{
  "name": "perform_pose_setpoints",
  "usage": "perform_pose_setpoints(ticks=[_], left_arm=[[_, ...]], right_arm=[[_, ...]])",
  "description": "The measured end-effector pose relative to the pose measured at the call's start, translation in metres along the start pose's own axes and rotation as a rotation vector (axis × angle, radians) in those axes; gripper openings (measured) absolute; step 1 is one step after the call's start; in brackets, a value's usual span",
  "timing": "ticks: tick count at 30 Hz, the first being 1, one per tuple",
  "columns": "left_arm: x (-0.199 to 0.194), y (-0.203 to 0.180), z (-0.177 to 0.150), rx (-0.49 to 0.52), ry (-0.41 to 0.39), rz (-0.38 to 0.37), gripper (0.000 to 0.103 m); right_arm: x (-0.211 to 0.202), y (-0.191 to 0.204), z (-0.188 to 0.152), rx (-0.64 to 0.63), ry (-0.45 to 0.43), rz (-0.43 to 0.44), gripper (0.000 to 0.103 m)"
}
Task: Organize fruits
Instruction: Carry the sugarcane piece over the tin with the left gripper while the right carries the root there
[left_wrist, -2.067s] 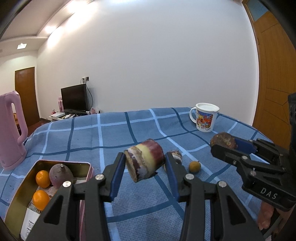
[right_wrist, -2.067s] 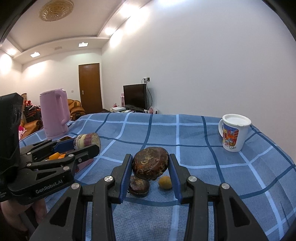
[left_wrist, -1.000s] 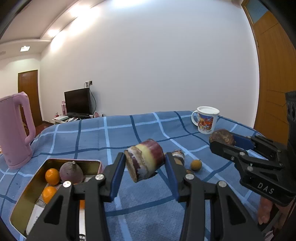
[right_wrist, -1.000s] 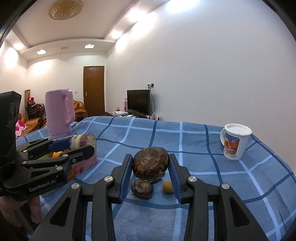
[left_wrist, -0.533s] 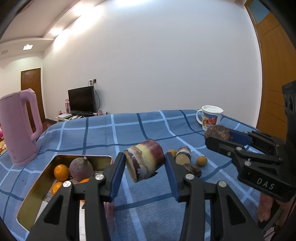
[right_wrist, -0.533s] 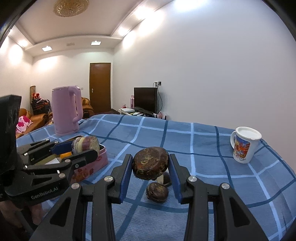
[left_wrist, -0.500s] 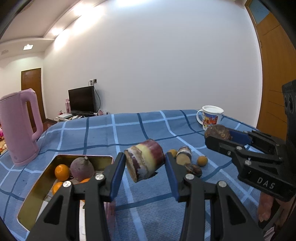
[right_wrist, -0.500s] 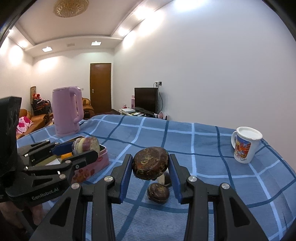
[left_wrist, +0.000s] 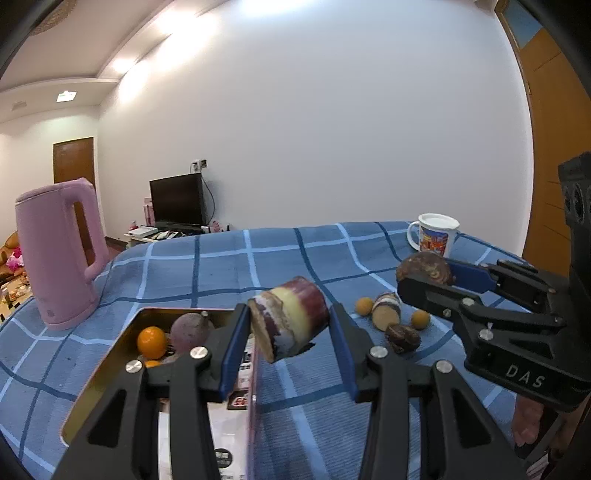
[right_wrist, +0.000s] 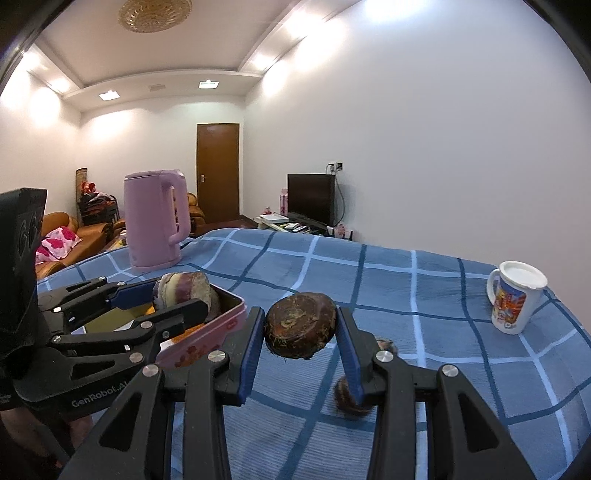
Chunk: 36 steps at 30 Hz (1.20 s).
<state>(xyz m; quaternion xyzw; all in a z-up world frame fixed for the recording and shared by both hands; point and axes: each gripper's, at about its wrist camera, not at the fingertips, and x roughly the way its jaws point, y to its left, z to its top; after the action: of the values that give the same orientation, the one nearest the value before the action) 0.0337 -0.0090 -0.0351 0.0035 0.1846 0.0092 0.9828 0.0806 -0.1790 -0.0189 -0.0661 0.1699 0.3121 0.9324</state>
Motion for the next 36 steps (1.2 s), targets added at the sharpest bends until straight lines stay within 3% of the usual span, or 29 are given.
perform_pose_setpoints(ticks=[36], left_arm=[[-0.020, 0.088, -0.023, -0.091, 0.073, 0.158, 0.046]], right_arm=[[0.043, 0.079, 0.015, -0.090, 0.053, 0.162, 0.041]])
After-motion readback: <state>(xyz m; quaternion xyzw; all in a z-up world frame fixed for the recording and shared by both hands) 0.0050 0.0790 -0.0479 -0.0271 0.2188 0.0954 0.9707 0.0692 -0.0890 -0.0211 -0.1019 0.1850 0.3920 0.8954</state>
